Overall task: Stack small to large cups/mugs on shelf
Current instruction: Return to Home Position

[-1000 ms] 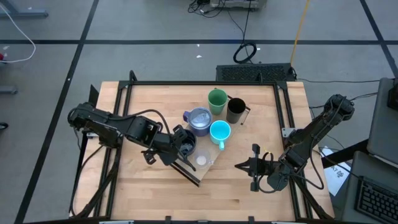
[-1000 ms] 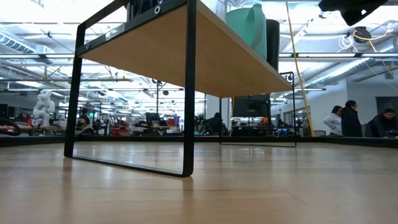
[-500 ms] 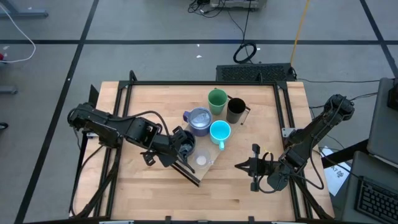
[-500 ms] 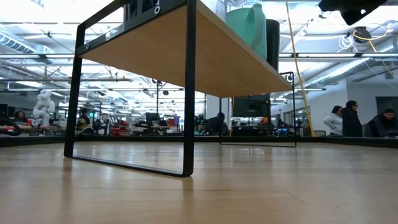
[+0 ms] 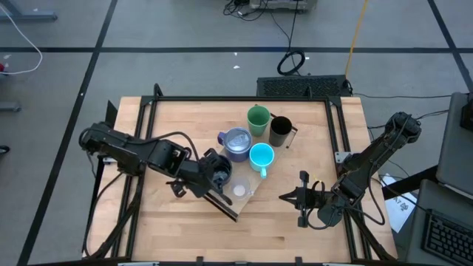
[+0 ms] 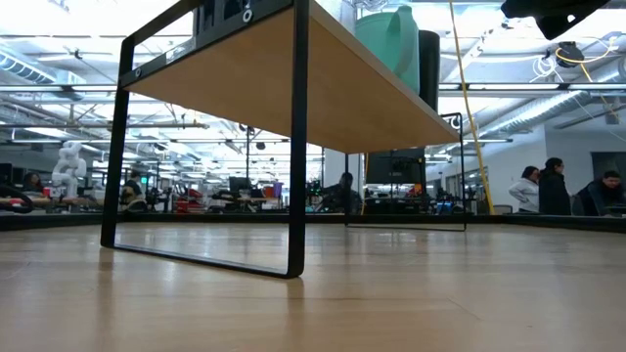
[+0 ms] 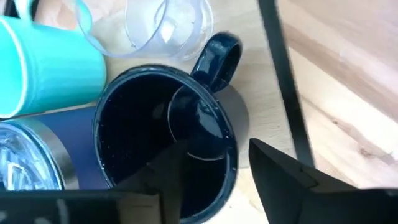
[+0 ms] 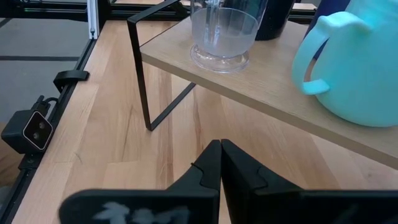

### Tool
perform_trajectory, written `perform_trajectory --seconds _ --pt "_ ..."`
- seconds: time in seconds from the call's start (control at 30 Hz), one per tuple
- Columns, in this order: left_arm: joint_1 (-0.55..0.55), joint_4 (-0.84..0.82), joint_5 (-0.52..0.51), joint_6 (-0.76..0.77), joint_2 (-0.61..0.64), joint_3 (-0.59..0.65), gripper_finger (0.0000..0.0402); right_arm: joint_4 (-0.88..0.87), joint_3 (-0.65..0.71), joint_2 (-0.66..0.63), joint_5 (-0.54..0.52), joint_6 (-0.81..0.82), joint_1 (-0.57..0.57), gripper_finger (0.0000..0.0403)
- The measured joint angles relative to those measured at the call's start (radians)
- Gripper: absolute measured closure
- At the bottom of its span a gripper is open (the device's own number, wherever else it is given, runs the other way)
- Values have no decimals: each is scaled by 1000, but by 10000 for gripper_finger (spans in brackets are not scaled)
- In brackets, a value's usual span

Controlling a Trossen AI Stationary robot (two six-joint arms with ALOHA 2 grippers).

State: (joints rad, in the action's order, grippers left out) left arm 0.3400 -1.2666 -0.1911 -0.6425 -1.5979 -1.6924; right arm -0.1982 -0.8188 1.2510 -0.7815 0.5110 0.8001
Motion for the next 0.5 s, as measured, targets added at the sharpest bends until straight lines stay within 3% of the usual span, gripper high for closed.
perform_trajectory --seconds 0.5 --pt "82 68 -6 157 157 0 220 48 0 -64 -2 -112 -2 403"
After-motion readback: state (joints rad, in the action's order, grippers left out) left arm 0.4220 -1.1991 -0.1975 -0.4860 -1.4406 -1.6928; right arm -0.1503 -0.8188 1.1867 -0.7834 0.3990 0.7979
